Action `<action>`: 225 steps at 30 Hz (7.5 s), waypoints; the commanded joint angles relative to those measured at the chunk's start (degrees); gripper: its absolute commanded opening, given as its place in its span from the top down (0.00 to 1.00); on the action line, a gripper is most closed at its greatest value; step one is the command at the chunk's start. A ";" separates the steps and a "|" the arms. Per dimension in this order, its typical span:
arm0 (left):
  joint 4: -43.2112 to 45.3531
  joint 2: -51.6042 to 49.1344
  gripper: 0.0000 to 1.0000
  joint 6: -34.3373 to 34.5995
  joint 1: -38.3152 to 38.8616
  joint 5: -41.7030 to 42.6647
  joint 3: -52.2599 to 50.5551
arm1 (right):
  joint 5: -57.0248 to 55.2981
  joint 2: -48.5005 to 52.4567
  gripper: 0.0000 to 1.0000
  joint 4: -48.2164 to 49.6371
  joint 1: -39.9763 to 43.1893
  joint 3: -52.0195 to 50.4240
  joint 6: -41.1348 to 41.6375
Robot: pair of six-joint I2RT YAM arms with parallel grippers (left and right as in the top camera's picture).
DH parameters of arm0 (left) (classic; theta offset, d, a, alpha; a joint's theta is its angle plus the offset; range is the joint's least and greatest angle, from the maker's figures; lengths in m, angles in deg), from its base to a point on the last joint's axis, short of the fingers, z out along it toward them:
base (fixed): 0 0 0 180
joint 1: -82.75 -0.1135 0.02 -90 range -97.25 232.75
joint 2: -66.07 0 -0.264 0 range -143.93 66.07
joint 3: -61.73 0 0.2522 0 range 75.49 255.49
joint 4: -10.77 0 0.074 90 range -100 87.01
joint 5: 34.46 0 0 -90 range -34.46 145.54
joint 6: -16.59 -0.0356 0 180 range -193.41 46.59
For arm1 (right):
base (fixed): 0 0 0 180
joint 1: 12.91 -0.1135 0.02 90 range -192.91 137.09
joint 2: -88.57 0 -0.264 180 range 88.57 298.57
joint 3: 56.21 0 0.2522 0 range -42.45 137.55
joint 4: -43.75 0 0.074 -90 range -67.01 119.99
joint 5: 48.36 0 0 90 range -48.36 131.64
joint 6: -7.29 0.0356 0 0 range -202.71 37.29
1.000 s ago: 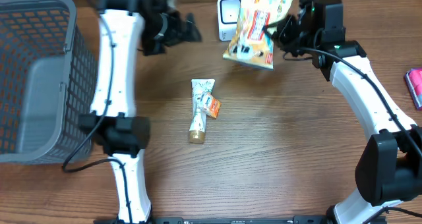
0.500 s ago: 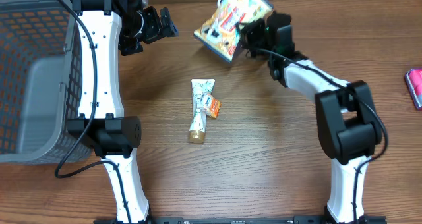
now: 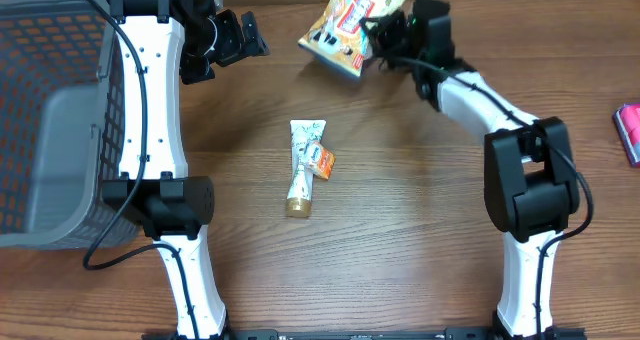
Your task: Scan the item barcode
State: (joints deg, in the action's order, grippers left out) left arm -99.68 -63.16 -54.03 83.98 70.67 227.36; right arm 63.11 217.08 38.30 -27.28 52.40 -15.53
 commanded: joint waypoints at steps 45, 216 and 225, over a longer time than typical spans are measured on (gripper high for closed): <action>-0.13 0.61 0.00 0.35 -0.09 -0.59 0.44 | -1.36 -23.17 0.32 -67.41 65.57 7.26 -33.35; -0.13 0.59 0.00 0.35 -0.09 -0.59 0.42 | -30.91 -29.59 0.75 -24.02 -24.79 -44.41 -4.17; -0.13 0.59 0.00 0.35 -0.09 -0.59 0.42 | -34.51 -29.66 0.90 -35.67 -24.44 -30.14 -35.87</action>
State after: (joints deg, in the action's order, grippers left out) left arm -99.70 -63.16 -54.01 83.98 70.26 227.36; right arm 33.15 187.55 7.09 -52.02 15.59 -34.72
